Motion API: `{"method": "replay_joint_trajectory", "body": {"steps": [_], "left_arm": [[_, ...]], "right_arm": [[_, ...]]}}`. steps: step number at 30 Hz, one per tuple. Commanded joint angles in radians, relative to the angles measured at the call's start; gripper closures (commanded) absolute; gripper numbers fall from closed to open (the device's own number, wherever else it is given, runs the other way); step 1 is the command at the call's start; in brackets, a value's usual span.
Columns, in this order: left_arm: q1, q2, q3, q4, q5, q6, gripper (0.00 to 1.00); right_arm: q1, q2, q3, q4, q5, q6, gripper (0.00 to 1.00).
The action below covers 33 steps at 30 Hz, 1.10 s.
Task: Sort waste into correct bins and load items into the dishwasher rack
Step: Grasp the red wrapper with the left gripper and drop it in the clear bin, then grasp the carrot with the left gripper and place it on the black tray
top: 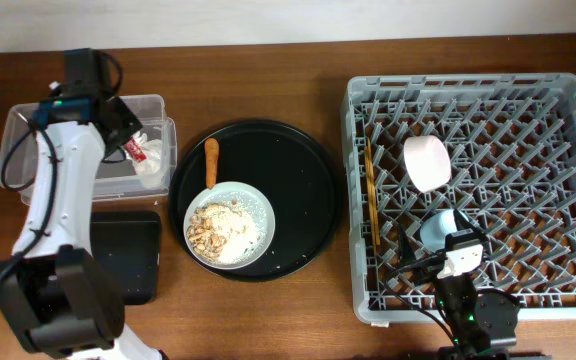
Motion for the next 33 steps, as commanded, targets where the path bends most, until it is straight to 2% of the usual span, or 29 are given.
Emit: {"method": "replay_joint_trajectory", "body": {"steps": [1, 2, 5, 6, 8, 9, 11, 12, 21, 24, 27, 28, 29, 30, 33], "left_arm": [[0.047, 0.04, -0.005, 0.054, 0.161, 0.133, 0.41], [0.045, 0.029, 0.006, 0.036, 0.216, 0.201, 0.25], [-0.016, -0.031, 0.039, -0.043, 0.257, 0.251, 0.24], [-0.036, -0.047, 0.039, -0.056, 0.255, 0.266, 0.25], [-0.145, -0.061, 0.032, -0.076, 0.251, 0.369, 0.33], [-0.181, -0.058, 0.016, -0.075, 0.227, 0.377, 0.36], [-0.269, -0.033, -0.039, -0.04, 0.106, 0.377, 0.39], [-0.316, 0.01, -0.073, 0.013, 0.051, 0.39, 0.45], [-0.342, 0.276, -0.089, 0.168, -0.013, 0.421, 0.49], [-0.341, 0.299, -0.089, 0.181, -0.016, 0.42, 0.58], [-0.342, 0.293, -0.073, 0.157, 0.0, 0.42, 0.78], [-0.341, 0.291, -0.054, 0.127, 0.0, 0.42, 0.87], [-0.342, 0.286, -0.02, 0.09, 0.0, 0.42, 0.92], [-0.341, 0.267, 0.041, 0.024, -0.001, 0.414, 0.96], [-0.339, 0.162, 0.183, -0.186, -0.001, 0.314, 0.97]], "right_arm": [[-0.006, -0.006, -0.008, 0.0, -0.01, -0.006, 0.02], [-0.006, -0.006, -0.008, 0.0, -0.01, -0.006, 0.02], [-0.006, -0.006, -0.008, 0.0, -0.01, -0.006, 0.02], [-0.006, -0.006, -0.008, 0.0, -0.01, -0.006, 0.02], [-0.006, -0.006, -0.008, 0.0, -0.01, -0.006, 0.02], [-0.006, -0.006, -0.008, 0.0, -0.01, -0.006, 0.02], [-0.006, -0.006, -0.008, 0.0, -0.01, -0.006, 0.02], [-0.006, -0.006, -0.008, 0.0, -0.01, -0.006, 0.02], [-0.006, -0.006, -0.008, 0.0, -0.01, -0.006, 0.02], [-0.006, -0.006, -0.008, 0.0, -0.01, -0.006, 0.02], [-0.006, -0.006, -0.008, 0.0, -0.01, -0.006, 0.02], [-0.006, -0.006, -0.008, 0.0, -0.01, -0.006, 0.02], [-0.006, -0.006, -0.008, 0.0, -0.01, -0.006, 0.02], [-0.006, -0.006, -0.008, 0.0, -0.01, -0.006, 0.02], [-0.006, -0.006, -0.008, 0.0, -0.01, -0.006, 0.02]]}}
